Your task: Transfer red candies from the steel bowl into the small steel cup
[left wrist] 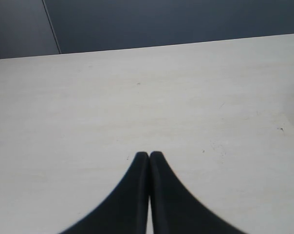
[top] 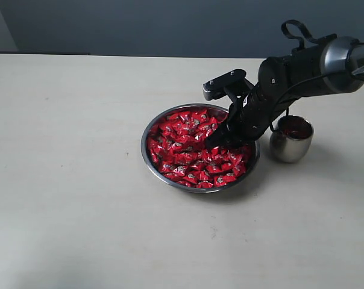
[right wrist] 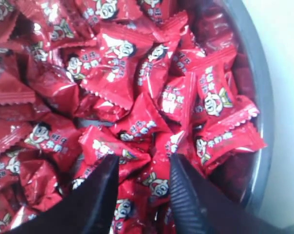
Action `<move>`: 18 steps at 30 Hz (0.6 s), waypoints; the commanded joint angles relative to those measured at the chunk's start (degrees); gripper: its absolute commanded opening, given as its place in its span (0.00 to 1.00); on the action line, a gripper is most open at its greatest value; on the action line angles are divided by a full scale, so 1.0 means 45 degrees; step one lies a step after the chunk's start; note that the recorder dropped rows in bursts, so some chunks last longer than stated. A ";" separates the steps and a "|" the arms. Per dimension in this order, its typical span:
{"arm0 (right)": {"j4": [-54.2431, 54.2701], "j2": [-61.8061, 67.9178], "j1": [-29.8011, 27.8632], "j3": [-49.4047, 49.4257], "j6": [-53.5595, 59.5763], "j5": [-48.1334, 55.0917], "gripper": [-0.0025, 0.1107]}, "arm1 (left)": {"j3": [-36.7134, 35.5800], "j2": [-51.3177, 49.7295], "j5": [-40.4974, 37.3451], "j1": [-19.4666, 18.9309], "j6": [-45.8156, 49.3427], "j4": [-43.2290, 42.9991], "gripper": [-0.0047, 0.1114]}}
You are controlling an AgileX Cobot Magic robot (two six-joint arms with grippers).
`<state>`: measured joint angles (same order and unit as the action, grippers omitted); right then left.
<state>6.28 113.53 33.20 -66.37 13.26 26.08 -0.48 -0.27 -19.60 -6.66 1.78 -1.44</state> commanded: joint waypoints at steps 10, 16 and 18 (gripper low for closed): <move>-0.0440 0.0226 0.0018 -0.0071 -0.0397 -0.0128 0.37 | 0.0106 0.0061 0.0068 0.0103 -0.0022 -0.0026 0.04; -0.0663 0.0515 0.0018 -0.0071 -0.0681 -0.0264 0.36 | 0.0106 0.0061 0.0068 0.0103 -0.0022 -0.0026 0.04; -0.0689 0.0467 0.0018 -0.0071 -0.0681 -0.0264 0.29 | 0.0106 0.0061 0.0068 0.0103 -0.0022 -0.0026 0.04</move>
<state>3.88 115.71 33.20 -66.37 10.65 25.45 -0.48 -0.27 -19.60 -6.66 1.78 -1.44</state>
